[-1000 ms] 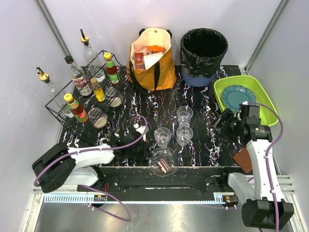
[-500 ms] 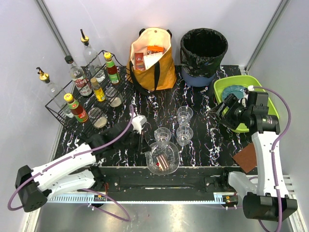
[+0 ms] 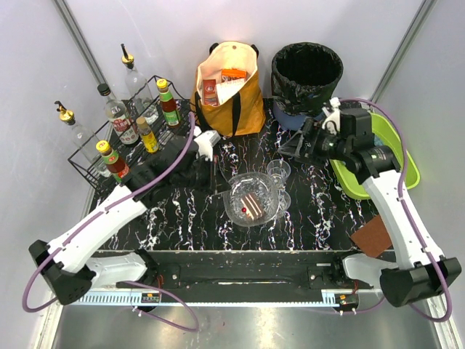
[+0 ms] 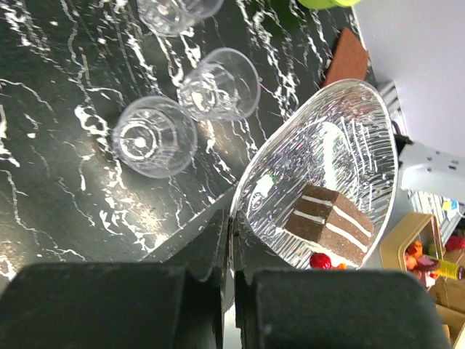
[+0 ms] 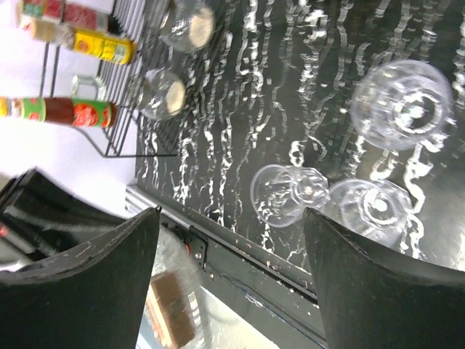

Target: Clear the kitchen counter

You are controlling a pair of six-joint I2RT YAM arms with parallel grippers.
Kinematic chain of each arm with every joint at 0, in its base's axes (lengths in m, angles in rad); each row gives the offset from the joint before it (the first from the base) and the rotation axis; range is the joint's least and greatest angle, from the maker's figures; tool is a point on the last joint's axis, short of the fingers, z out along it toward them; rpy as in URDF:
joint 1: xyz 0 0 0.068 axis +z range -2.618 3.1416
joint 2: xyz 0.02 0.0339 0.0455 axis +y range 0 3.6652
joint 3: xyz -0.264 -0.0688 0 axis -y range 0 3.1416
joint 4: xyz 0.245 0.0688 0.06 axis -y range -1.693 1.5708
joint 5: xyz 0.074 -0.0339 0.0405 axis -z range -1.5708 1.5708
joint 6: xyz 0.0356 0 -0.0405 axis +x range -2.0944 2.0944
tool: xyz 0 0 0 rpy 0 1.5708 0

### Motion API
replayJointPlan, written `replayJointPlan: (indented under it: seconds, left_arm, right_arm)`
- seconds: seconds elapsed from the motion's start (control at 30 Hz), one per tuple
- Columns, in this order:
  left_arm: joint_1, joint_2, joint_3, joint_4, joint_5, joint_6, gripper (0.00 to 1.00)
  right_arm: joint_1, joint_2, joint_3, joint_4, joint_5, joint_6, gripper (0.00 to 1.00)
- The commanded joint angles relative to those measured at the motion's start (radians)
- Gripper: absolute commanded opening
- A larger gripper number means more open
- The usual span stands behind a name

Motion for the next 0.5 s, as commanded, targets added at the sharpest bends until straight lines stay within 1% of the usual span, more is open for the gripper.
replayJointPlan:
  seconds: [0.0,0.07,0.13,0.23,0.4,0.47]
  left_arm:
    - [0.077,0.071,0.08,-0.01,0.059,0.039,0.0]
    - [0.111,0.094,0.092,-0.01,0.059,0.04,0.0]
    - [0.148,0.106,0.1,-0.014,0.043,0.039,0.0]
    - [0.183,0.115,0.114,-0.013,-0.006,0.036,0.0]
    - [0.212,0.141,0.141,0.007,0.003,0.034,0.0]
    - [0.221,0.144,0.143,0.021,0.013,0.028,0.0]
  right_arm:
    - [0.103,0.048,0.089,0.132,-0.008,0.011,0.84]
    - [0.134,0.077,0.1,0.167,-0.043,0.023,0.84]
    - [0.146,0.095,0.081,0.238,-0.088,0.065,0.84]
    - [0.163,0.114,0.067,0.315,-0.129,0.096,0.85]
    - [0.191,0.149,0.083,0.321,-0.163,0.075,0.86]
    - [0.198,0.16,0.079,0.304,-0.14,0.066,0.86]
